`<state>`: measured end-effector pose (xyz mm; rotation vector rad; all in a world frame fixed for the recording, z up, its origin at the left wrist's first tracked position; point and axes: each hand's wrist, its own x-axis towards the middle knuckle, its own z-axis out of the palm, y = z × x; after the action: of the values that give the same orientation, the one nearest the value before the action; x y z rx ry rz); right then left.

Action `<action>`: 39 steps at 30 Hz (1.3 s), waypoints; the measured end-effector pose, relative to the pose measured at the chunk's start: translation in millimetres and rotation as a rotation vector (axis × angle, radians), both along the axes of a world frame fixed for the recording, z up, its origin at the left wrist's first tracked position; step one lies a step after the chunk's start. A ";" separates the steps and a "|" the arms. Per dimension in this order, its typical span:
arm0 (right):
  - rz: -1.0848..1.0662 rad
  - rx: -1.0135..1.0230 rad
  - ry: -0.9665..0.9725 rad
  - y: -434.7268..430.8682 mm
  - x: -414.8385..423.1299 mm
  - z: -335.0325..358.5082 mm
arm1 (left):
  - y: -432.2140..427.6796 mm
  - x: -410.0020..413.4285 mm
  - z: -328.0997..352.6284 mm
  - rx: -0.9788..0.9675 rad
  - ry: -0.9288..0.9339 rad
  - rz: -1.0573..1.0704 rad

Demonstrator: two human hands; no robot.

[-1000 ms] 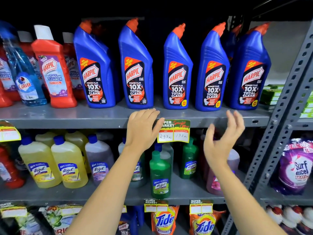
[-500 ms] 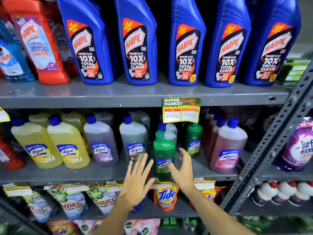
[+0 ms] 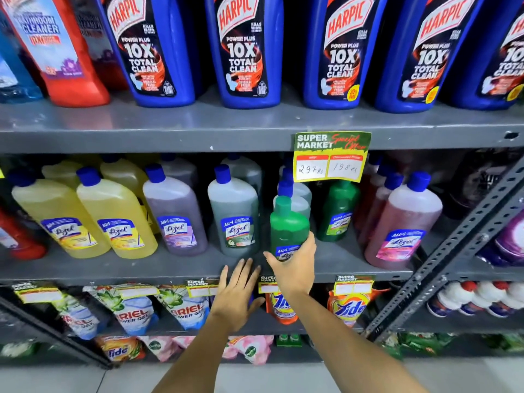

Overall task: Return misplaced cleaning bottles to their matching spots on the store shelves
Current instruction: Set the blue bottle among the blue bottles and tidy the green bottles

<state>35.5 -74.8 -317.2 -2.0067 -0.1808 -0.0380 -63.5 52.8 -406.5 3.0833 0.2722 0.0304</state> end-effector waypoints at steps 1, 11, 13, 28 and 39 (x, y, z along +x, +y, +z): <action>-0.003 -0.012 -0.003 -0.4 0.3 -0.9 | 0.3 0.0 -0.7 0.000 -0.003 -0.002; 0.001 -0.080 -0.004 -32.8 19.2 -2.2 | -6.5 1.6 0.7 0.009 0.010 0.015; -0.026 -0.060 0.006 -43.0 29.7 -0.1 | -8.8 2.3 1.4 0.014 0.014 0.022; -0.111 -0.001 0.000 -91.7 74.1 4.9 | -11.5 3.3 2.0 0.029 0.028 0.052; -0.016 -0.013 0.063 -100.2 83.9 2.8 | -14.6 2.3 8.7 0.031 0.077 0.078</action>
<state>119.4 -175.0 -314.4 -2.0190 -0.1256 0.0160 -61.2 38.2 -397.8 3.1074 0.3997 -0.0827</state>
